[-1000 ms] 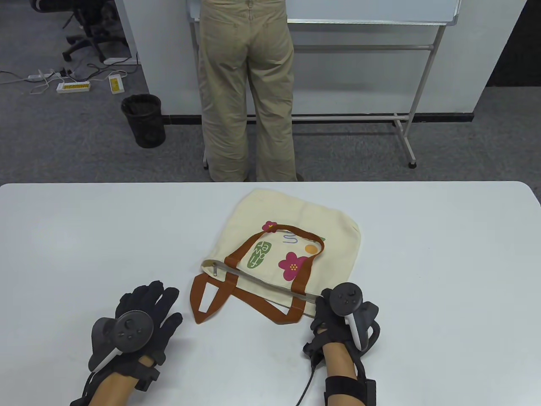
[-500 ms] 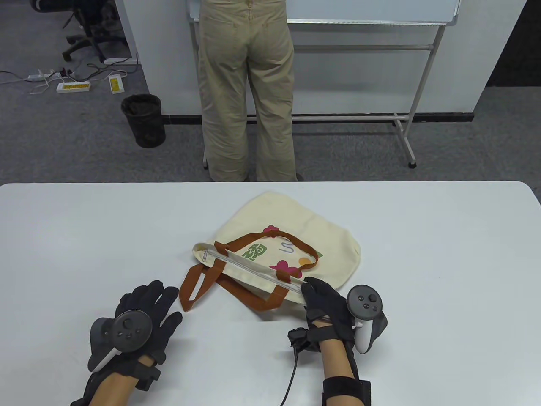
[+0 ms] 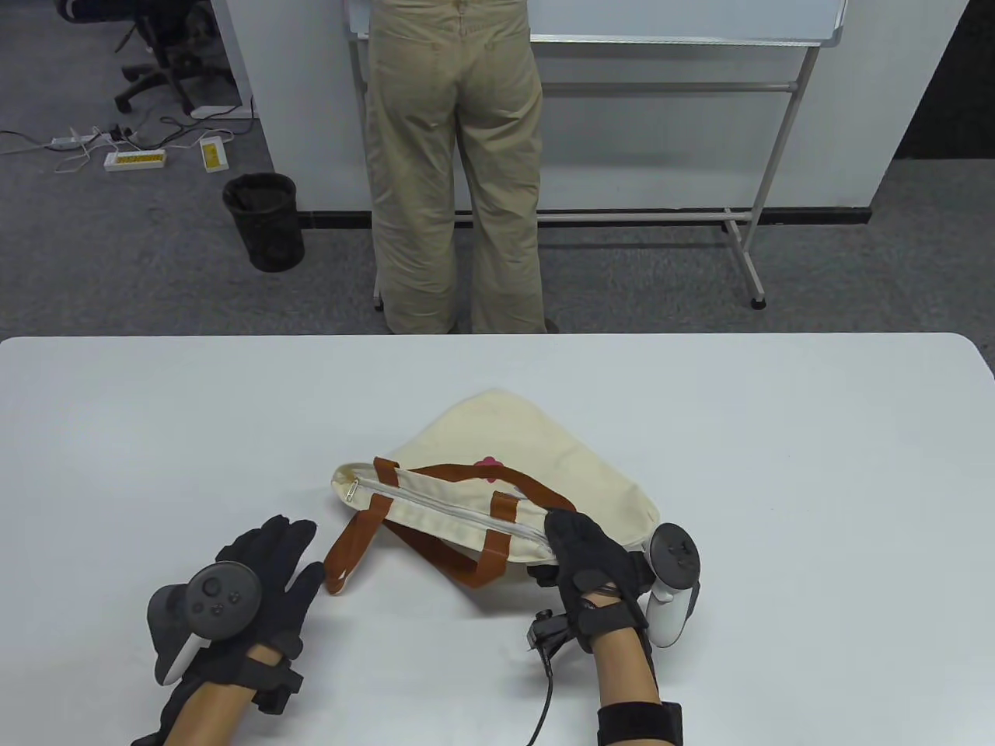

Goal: Unzip the canvas bag

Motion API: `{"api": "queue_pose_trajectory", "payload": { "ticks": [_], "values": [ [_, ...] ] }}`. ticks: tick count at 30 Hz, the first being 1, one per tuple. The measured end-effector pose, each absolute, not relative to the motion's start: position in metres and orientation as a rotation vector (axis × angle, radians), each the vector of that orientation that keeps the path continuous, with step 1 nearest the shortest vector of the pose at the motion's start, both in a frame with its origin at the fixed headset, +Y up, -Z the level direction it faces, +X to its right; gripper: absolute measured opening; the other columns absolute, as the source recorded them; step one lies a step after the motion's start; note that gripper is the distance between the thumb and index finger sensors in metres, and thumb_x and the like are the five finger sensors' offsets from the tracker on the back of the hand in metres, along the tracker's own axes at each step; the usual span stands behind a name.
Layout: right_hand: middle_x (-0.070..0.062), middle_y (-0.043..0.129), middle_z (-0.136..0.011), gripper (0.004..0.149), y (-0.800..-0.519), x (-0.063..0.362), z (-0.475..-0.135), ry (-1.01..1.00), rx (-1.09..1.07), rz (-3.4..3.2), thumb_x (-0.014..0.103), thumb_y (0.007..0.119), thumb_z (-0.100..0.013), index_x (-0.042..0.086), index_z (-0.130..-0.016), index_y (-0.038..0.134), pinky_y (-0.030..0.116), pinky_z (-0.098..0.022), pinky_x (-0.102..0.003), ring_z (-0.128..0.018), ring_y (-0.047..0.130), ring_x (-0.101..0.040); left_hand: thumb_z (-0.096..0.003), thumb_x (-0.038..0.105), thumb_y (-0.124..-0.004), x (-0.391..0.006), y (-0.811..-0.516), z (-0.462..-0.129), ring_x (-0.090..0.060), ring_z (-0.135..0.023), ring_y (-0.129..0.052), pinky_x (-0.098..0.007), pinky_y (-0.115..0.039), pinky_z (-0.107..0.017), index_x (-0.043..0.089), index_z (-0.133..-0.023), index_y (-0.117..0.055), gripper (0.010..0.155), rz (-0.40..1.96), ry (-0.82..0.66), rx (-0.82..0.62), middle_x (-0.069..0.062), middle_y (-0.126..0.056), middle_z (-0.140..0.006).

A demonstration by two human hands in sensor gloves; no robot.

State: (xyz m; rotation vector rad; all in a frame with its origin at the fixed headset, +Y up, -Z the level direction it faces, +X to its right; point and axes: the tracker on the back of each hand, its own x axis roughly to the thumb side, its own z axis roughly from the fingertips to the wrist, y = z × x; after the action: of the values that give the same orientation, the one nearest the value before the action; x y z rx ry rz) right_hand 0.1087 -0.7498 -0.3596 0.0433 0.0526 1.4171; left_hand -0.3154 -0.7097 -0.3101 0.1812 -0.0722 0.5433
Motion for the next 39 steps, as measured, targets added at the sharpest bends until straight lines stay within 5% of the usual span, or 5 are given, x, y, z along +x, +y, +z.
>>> {"api": "queue_pose_trajectory", "payload": {
  "ticks": [11,21,28,39],
  "values": [
    [-0.011,0.096,-0.055,0.046,-0.744,0.095,-0.358,0.132,0.266,1.128,0.037,0.068,-0.049,0.005,-0.080,0.082,0.079,-0.028,-0.046,-0.030,0.096,-0.024,-0.0484,0.057,-0.066,-0.352,-0.737,-0.317,-0.051,-0.097,-0.062,-0.070,-0.042,-0.069,0.018,-0.106,-0.056,0.070,1.025,0.174,0.041,-0.025,-0.062,-0.111],
    [-0.009,0.093,-0.055,0.047,-0.744,0.085,-0.359,0.221,0.370,1.045,0.039,0.065,-0.050,0.006,-0.080,0.081,0.078,-0.029,-0.045,-0.031,0.094,-0.022,-0.0491,0.060,-0.064,-0.344,-0.756,-0.324,-0.051,-0.094,-0.065,-0.069,-0.045,-0.068,0.014,-0.106,-0.056,0.074,1.252,0.169,-0.191,-0.023,-0.065,-0.109],
    [-0.010,0.094,-0.056,0.047,-0.754,0.096,-0.362,0.210,0.306,1.132,0.038,0.068,-0.050,0.005,-0.080,0.082,0.077,-0.030,-0.047,-0.032,0.094,-0.023,-0.0490,0.049,-0.071,-0.346,-0.755,-0.323,-0.041,-0.070,-0.092,-0.061,-0.066,-0.058,0.016,-0.086,-0.086,0.052,1.224,0.221,-0.193,-0.018,-0.093,-0.084],
    [-0.013,0.093,-0.057,0.046,-0.760,0.118,-0.364,0.147,0.187,1.324,0.035,0.070,-0.048,0.004,-0.080,0.083,0.076,-0.032,-0.050,-0.035,0.093,-0.027,-0.0464,0.044,-0.074,-0.345,-0.750,-0.327,-0.032,-0.048,-0.102,-0.055,-0.077,-0.047,0.010,-0.078,-0.090,0.049,1.305,0.155,-0.215,-0.015,-0.103,-0.064]
  ]
}}
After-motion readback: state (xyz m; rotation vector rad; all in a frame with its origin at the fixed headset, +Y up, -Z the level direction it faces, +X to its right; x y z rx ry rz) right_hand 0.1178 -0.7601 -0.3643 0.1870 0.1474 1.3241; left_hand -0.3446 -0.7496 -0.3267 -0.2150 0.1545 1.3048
